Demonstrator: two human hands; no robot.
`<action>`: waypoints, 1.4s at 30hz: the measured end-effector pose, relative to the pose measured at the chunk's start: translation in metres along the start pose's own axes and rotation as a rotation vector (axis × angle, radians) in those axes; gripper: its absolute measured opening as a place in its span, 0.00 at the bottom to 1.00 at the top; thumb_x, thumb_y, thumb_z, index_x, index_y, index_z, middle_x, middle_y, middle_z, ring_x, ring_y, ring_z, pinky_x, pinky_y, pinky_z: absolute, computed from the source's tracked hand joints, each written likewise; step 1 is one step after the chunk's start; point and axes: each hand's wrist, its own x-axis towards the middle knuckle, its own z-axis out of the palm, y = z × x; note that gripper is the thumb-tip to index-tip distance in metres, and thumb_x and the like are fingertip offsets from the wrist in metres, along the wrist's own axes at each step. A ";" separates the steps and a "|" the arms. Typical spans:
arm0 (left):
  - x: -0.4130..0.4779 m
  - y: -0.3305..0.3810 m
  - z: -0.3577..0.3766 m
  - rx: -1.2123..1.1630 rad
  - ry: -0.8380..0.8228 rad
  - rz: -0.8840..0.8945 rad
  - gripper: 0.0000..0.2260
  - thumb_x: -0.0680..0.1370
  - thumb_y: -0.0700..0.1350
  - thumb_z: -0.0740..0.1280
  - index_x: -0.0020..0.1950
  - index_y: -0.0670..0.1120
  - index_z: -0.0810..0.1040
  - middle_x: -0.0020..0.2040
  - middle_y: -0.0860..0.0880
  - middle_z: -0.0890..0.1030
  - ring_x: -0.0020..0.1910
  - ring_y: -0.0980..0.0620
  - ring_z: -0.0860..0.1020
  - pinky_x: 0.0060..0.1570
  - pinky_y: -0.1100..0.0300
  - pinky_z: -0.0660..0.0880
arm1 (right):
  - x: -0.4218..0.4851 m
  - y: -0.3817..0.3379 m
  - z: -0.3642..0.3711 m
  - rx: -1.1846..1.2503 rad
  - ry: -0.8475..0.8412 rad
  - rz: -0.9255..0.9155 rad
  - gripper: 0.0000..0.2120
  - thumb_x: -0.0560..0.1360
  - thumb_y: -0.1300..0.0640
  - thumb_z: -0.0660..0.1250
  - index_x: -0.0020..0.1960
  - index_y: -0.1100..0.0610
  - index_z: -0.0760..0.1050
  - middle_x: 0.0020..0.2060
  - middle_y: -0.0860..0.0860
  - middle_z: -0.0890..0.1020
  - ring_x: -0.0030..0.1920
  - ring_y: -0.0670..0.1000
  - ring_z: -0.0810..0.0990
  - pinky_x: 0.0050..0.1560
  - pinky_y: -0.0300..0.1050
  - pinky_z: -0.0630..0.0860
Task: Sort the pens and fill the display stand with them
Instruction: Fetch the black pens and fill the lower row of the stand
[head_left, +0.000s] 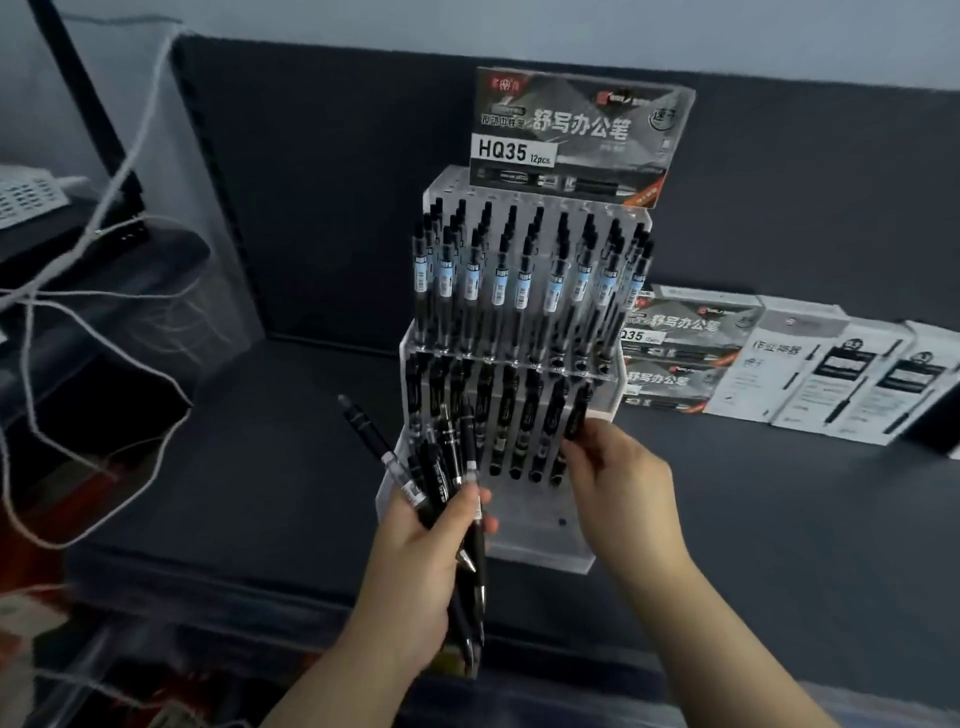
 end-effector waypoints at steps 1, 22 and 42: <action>0.001 0.000 -0.004 0.004 -0.015 -0.003 0.05 0.76 0.40 0.66 0.52 0.46 0.77 0.38 0.53 0.83 0.35 0.55 0.80 0.43 0.58 0.72 | -0.001 -0.002 0.001 -0.002 0.013 0.029 0.05 0.77 0.56 0.63 0.44 0.54 0.76 0.31 0.44 0.76 0.32 0.44 0.73 0.30 0.31 0.64; -0.010 0.014 -0.030 0.088 -0.362 -0.003 0.14 0.74 0.37 0.68 0.59 0.46 0.77 0.50 0.50 0.84 0.51 0.52 0.82 0.52 0.60 0.76 | -0.059 -0.059 0.005 0.796 -0.251 0.335 0.11 0.74 0.56 0.68 0.34 0.56 0.76 0.26 0.49 0.74 0.30 0.47 0.70 0.33 0.38 0.69; 0.007 0.019 -0.013 -0.032 -0.157 -0.105 0.03 0.77 0.36 0.64 0.48 0.40 0.77 0.37 0.48 0.80 0.35 0.54 0.78 0.33 0.60 0.73 | -0.010 -0.025 -0.036 0.355 0.333 0.150 0.07 0.73 0.57 0.70 0.44 0.48 0.73 0.35 0.40 0.79 0.35 0.31 0.76 0.38 0.22 0.70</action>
